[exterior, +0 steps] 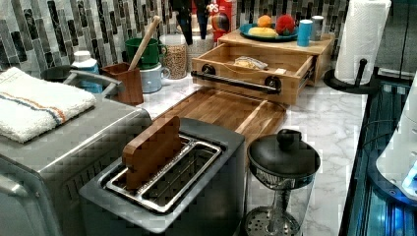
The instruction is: Close the drawer.
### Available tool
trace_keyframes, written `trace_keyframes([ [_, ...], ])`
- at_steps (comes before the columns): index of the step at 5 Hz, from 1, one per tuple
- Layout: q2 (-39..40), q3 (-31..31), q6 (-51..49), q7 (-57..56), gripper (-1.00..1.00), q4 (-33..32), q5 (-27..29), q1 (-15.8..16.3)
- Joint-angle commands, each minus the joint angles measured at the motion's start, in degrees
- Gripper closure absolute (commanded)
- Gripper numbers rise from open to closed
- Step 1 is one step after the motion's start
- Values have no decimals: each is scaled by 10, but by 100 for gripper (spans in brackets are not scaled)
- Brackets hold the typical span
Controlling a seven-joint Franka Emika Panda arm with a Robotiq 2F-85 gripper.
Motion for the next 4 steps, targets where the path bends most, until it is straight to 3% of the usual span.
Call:
trace_keyframes([
  [1, 25, -4, 46, -46, 100, -76, -40, 7],
  [4, 64, -17, 144, -94, 100, -129, -69, -11],
])
